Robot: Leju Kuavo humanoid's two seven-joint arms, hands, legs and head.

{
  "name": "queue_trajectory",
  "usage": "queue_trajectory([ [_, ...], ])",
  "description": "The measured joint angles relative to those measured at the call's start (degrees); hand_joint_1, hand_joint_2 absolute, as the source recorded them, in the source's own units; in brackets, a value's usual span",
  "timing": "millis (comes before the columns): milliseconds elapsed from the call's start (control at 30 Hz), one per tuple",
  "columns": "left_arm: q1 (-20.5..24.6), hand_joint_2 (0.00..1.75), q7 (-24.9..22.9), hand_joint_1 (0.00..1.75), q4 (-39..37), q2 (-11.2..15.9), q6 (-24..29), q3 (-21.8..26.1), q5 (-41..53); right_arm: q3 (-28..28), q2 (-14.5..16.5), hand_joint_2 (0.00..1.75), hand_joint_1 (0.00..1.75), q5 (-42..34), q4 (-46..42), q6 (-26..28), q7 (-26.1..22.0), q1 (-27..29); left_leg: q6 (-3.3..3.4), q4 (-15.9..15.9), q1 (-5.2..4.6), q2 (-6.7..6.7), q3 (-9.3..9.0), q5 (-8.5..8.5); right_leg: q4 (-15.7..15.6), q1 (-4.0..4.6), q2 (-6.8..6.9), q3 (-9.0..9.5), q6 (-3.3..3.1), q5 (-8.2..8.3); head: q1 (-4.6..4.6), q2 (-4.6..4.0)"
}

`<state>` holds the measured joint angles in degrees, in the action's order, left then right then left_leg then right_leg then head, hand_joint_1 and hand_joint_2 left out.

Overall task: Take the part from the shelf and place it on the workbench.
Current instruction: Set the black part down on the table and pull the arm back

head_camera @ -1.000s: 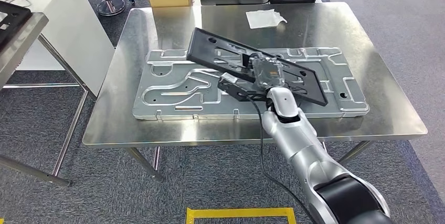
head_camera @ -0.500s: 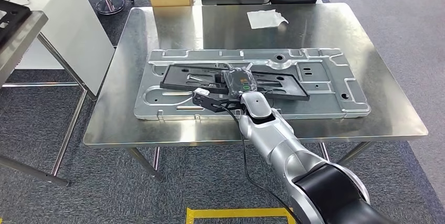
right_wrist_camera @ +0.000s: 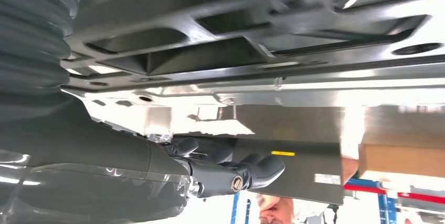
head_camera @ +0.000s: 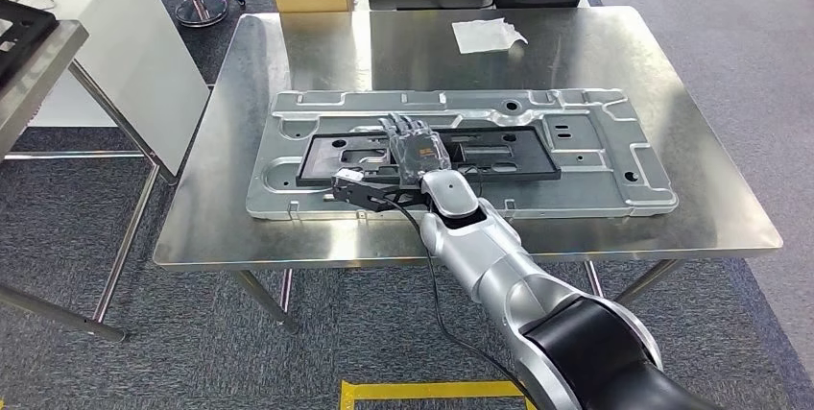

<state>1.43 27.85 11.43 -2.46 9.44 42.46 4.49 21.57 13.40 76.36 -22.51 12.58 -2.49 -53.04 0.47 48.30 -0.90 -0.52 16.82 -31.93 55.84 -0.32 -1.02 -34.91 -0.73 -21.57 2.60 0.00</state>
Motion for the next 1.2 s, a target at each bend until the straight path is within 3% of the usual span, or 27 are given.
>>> queue_trajectory([
  [400, 0.0, 0.00, -0.4, 0.00, 0.0, -0.7, 1.9, 2.5, -0.8, -1.1, 2.2, 1.75, 0.00, -1.6, 0.3, 0.4, -1.0, -0.3, -0.03, 0.0, 0.01, 0.00, -0.01, -0.01, -0.1, 0.19, 0.00, 0.04, 0.00, -0.01, 0.00, 0.00],
  [500, 0.0, 0.00, -0.3, 0.00, 0.0, -0.9, 2.1, 3.0, -1.0, -2.5, 2.8, 1.75, 0.00, -6.1, -0.2, 1.7, -4.9, -0.3, -0.07, 0.0, 0.02, 0.00, -0.01, -0.04, -0.1, 0.20, -0.02, 0.03, 0.00, -0.01, 0.00, 0.00],
  [567, 0.0, 0.00, -0.1, 0.00, 0.0, -1.1, 2.2, 3.4, -1.0, -4.8, 3.6, 1.75, 0.00, -14.9, -2.7, 1.3, -10.8, 0.3, -0.08, 0.0, 0.03, 0.01, -0.01, -0.04, -0.1, 0.20, -0.04, 0.03, 0.00, -0.01, 0.00, 0.00],
  [667, -0.1, 0.00, 0.4, 0.00, 0.0, -1.4, 2.3, 4.1, -0.8, -8.0, 4.9, 1.75, 0.00, -29.7, -12.0, -3.7, -15.6, 2.5, -0.08, -0.1, 0.03, -0.01, -0.03, -0.04, -0.1, 0.22, 0.00, 0.02, -0.02, -0.03, 0.00, 0.00],
  [767, -0.2, 0.00, 0.7, 0.00, 0.0, -1.7, 2.2, 4.7, -0.4, -8.9, 5.4, 1.75, 0.00, -37.6, -21.5, -7.6, -16.0, 4.7, -0.09, -0.2, 0.03, -0.02, -0.07, -0.04, -0.1, 0.25, 0.02, 0.02, -0.05, -0.07, 0.00, 0.00],
  [967, -0.9, 0.00, 1.8, 0.00, 0.0, -2.0, -0.2, 5.2, 1.1, -10.7, 3.8, 1.75, 0.00, -64.0, -48.9, -11.9, -16.7, 12.5, -0.10, -0.5, 0.02, -0.03, -0.21, -0.05, -0.3, 0.32, 0.05, 0.03, -0.16, -0.16, 0.00, 0.00],
  [1067, -1.4, 0.00, 2.0, 0.00, 0.0, -2.1, -1.2, 5.4, 1.8, -11.4, 1.0, 1.75, 0.00, -68.8, -62.1, -11.9, -16.3, 16.9, -0.15, -0.6, 0.04, 0.02, -0.21, -0.09, -0.4, 0.30, -0.04, 0.04, -0.16, -0.17, 0.00, 0.00],
  [1200, -1.3, 0.00, 2.1, 0.00, 0.0, -2.1, -1.4, 5.7, 2.1, -11.7, -1.0, 1.75, 0.00, -69.8, -70.7, -12.0, -16.5, 20.1, -0.20, -0.6, 0.04, 0.17, -0.27, -0.14, -0.4, 0.26, -0.23, 0.05, -0.14, -0.18, 0.00, 0.00],
])
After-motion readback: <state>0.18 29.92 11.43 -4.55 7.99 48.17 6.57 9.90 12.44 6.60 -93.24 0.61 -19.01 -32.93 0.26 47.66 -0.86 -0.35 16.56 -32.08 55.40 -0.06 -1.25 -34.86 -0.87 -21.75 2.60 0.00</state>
